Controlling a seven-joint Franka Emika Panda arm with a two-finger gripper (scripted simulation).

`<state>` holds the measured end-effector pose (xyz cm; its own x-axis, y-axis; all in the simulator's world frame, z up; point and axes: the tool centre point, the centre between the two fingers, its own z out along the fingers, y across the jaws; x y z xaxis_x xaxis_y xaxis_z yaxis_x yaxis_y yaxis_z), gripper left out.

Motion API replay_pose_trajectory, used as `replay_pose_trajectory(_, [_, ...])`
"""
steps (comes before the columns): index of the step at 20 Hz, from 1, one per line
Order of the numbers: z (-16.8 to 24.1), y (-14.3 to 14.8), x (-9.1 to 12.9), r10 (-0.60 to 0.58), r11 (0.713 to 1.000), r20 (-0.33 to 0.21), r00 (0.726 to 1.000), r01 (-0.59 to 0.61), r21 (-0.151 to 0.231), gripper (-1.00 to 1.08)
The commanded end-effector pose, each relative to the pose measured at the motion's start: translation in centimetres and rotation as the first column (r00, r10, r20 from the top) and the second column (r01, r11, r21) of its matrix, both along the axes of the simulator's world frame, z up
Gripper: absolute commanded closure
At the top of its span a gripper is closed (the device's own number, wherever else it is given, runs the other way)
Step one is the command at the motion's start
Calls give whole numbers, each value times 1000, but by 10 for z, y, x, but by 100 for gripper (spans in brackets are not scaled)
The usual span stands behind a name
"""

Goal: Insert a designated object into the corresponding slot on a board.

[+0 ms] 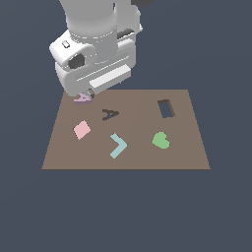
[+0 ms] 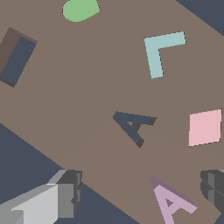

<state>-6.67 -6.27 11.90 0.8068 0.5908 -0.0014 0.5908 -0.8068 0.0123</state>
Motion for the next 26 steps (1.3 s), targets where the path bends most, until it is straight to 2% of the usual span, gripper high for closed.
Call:
replay_pose_trajectory(1, [-8,-8,-7,78,997,-1,997,-78,1,-92])
replay_pose_trajectory(6, [-23,-27,-17,226,974,-2,974,-226,4,-92])
replay_pose_trajectory(14, [-44,-56,-26,429,903,-4,903,-429,7,-92])
replay_pose_trajectory(26, [-65,-85,-27,603,798,-5,798,-603,10,-92])
